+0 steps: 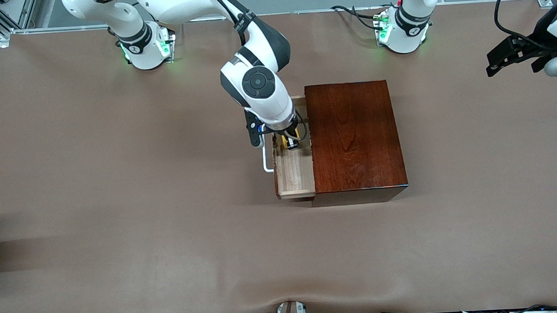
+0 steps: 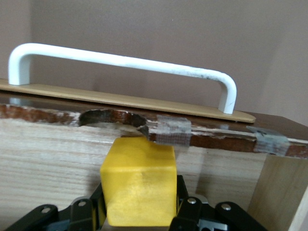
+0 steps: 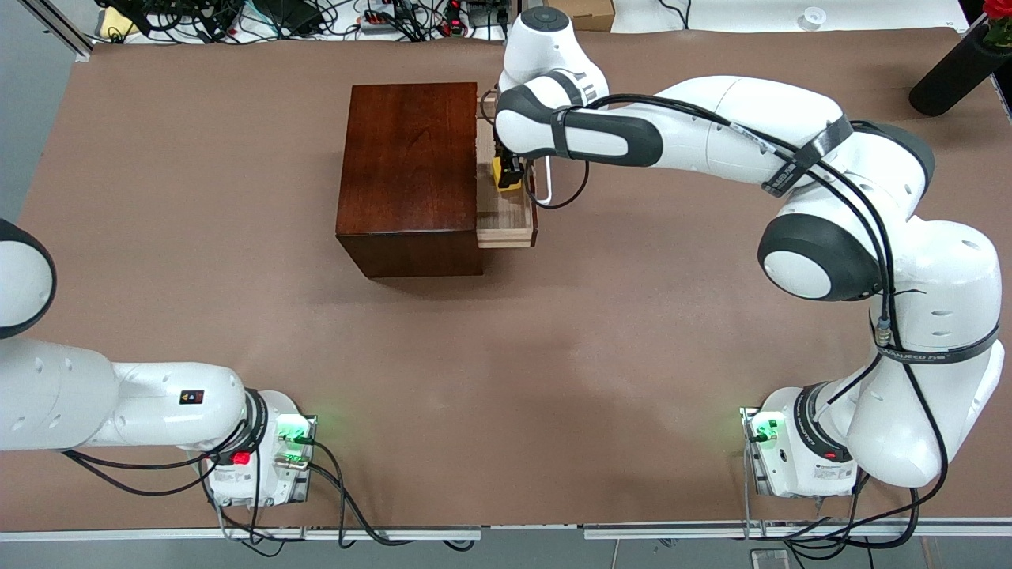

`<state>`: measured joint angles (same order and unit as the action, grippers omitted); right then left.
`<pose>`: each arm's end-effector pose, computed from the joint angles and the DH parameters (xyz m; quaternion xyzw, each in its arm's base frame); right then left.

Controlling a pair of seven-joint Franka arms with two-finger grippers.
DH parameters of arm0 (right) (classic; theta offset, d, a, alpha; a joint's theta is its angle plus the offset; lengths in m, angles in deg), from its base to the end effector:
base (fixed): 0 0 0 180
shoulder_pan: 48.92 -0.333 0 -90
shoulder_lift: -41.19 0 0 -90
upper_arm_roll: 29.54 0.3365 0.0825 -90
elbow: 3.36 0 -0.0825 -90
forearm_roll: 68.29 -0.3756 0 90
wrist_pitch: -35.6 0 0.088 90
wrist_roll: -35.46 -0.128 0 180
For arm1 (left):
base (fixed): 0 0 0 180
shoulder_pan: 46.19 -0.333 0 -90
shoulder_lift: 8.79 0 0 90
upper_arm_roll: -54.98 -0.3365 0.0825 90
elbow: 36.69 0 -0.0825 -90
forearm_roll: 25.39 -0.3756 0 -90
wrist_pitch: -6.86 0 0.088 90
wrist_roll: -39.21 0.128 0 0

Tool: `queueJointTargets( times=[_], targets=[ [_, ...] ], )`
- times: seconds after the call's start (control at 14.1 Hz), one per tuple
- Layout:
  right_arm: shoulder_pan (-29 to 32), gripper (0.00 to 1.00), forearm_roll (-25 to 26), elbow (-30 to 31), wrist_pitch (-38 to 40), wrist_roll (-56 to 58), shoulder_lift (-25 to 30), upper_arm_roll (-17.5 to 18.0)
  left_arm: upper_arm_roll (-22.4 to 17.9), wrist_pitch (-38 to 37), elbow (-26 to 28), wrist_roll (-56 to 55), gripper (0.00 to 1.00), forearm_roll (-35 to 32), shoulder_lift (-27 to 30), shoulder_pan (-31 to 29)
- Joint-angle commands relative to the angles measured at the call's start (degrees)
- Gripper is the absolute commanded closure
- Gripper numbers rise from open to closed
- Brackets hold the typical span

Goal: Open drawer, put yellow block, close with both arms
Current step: 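Lower the cube into the drawer and open the right gripper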

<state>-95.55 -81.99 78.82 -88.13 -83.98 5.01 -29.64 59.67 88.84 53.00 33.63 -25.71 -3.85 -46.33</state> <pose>0.4958 0.5432 0.3323 -0.7613 0.6387 0.0952 0.0586 0.4998 -0.0412 0.6596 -0.9996 -0.0095 0.0237 0.0084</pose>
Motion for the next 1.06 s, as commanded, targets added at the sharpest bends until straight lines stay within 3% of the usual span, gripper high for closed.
queueJointTargets(
  times=[0.0, 0.07, 0.14, 0.21, 0.28, 0.64, 0.99],
  targets=[
    [-0.93, 0.94, 0.95, -1.59, -0.02, -1.41, -1.0, -0.69, 0.41, 0.64, 0.48, 0.48, 0.0, -1.0, 0.5, -0.47],
    [-0.93, 0.83, 1.04, -1.59, -0.02, -1.41, -1.0, -0.69, 0.41, 0.64, 0.48, 0.4, 0.0, -1.0, 0.5, -0.47],
    [-0.93, 0.65, 1.13, -1.59, -0.02, -1.41, -1.0, -0.69, 0.41, 0.64, 0.48, 0.48, 0.0, -1.0, 0.5, -0.47],
    [-0.84, 0.24, 1.13, -1.59, 0.07, -1.41, -1.0, -0.69, 0.41, 0.73, 0.48, 0.48, 0.0, -1.0, 0.5, -0.47],
    [-0.84, 0.0, 1.21, -1.68, 0.16, -1.59, -1.0, -0.78, 0.41, 0.99, 0.48, 0.4, 0.0, -1.0, 0.5, -0.47],
    [-0.23, 0.0, 2.53, -2.46, 2.43, -1.15, -0.65, -0.87, 0.41, 1.26, 0.48, 0.48, 0.0, -1.0, 0.5, -0.47],
    [2.32, 0.0, 2.27, -10.19, 10.78, -0.97, -0.74, -0.87, 0.41, 1.26, 0.57, 0.48, 0.0, -1.0, 0.5, -0.47]
  ],
)
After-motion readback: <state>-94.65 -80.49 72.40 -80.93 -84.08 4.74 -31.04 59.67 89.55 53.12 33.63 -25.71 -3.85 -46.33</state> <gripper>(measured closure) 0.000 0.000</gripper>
